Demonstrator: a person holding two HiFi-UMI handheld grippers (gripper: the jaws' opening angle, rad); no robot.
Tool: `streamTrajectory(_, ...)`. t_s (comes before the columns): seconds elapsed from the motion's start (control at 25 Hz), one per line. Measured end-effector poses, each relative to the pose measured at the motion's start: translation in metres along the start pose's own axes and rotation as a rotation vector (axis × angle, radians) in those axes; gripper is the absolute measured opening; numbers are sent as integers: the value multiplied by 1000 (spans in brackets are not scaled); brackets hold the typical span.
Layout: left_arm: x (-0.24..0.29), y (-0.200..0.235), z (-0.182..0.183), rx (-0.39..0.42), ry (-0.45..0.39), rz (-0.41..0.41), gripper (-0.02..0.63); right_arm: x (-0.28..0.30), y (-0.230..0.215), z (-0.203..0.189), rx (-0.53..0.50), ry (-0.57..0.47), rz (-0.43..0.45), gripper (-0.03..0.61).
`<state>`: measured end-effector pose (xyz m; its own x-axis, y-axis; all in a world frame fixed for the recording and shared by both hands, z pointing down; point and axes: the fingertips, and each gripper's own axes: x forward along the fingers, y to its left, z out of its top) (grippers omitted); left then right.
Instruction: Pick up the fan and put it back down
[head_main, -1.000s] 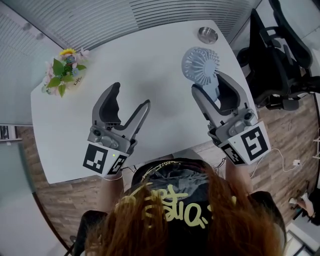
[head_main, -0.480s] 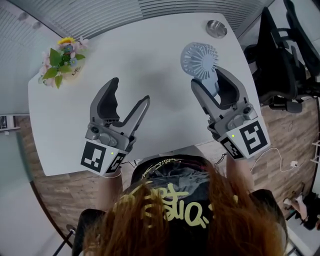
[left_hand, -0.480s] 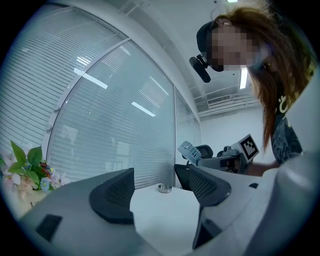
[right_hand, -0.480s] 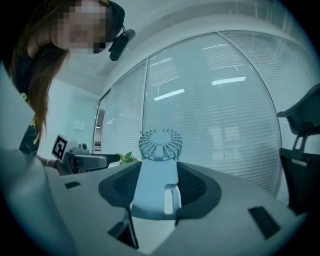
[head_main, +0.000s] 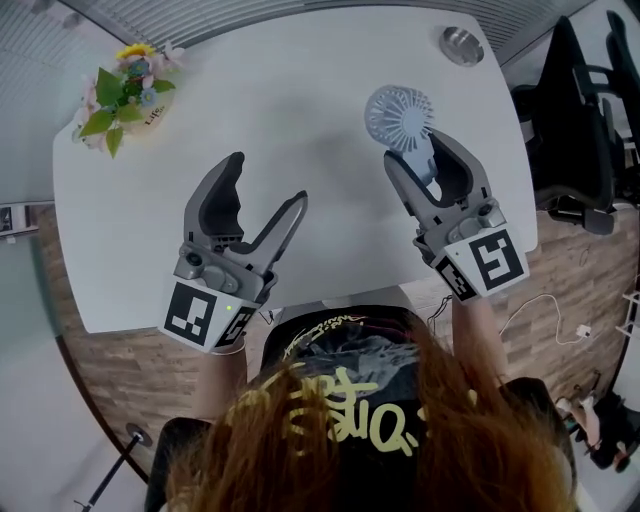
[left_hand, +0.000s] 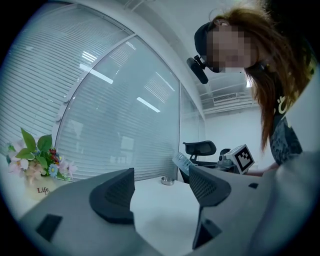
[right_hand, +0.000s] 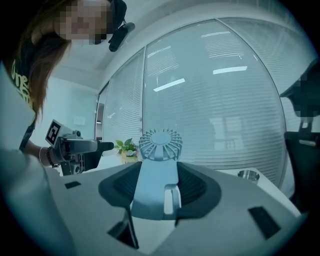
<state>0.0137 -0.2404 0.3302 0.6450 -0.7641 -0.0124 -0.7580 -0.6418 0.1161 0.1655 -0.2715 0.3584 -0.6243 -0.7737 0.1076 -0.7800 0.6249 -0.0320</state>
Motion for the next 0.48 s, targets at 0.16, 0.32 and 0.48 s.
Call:
streamTrajectory(0.16,-8,6,-7,-12,7,22,331,11,-1,-24,-2,45,-6,218)
streamTrajectory(0.32,-13,8,-12,-18,17,38,331,18,-4,-45,15,82,-9,218)
streamTrajectory(0.48,-19,11,-14,-21,21,47,331,26,-3,-66,32,125,-8,218)
